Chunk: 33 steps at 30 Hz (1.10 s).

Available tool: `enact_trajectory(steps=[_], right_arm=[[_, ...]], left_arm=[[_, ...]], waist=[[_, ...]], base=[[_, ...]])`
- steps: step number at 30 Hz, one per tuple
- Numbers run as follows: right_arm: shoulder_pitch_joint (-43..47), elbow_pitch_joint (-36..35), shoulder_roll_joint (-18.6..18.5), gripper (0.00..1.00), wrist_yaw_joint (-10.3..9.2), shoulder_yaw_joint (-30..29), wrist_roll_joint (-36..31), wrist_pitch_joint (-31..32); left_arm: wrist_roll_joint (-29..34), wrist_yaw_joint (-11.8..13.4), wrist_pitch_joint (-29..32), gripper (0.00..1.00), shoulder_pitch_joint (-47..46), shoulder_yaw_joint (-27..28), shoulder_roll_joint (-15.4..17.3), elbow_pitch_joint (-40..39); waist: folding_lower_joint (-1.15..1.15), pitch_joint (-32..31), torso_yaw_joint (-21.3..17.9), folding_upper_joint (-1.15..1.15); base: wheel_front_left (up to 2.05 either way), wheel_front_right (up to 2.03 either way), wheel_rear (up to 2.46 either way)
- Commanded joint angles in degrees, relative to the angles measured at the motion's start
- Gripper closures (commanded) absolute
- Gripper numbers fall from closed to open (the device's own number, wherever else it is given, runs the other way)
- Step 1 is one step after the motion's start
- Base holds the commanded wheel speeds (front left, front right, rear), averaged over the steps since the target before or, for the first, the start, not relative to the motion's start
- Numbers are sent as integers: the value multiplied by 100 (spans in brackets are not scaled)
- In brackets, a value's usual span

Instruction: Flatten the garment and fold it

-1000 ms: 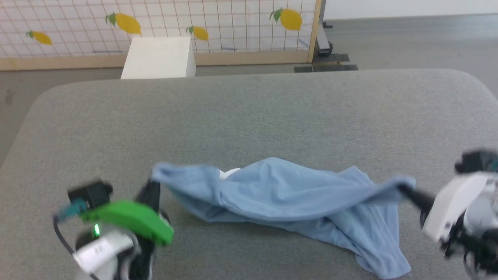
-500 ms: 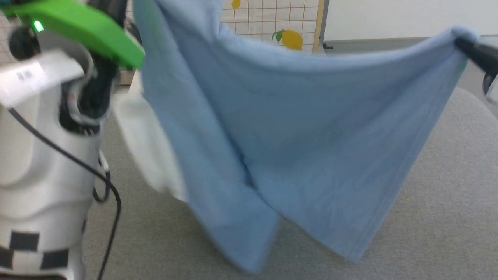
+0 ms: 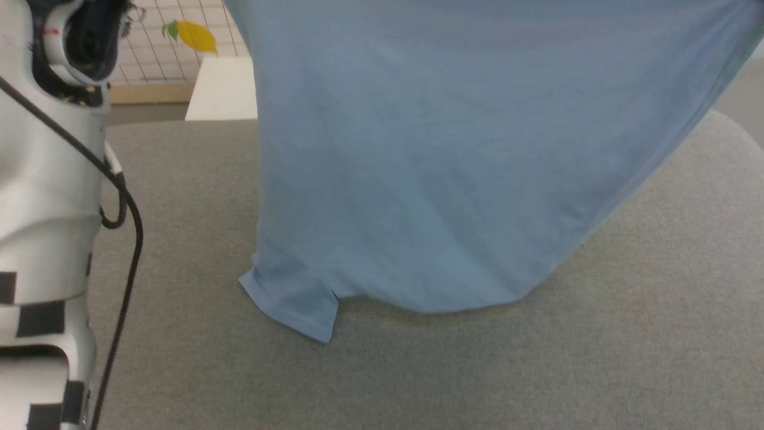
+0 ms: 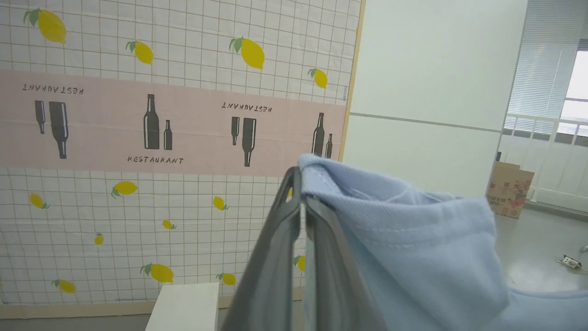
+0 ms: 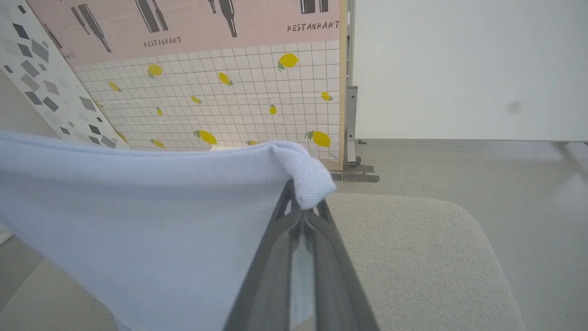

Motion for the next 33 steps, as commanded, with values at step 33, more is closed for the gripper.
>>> enact_trajectory(steps=[33], right_arm=[[-4757,2806,1496,100,-8,-936,-2693,-3373]], left_arm=[[1373,145,-2388,100,-4192,-22,479,2098]], waist=[[0,4166,-293,0]], base=[[0,0,0]])
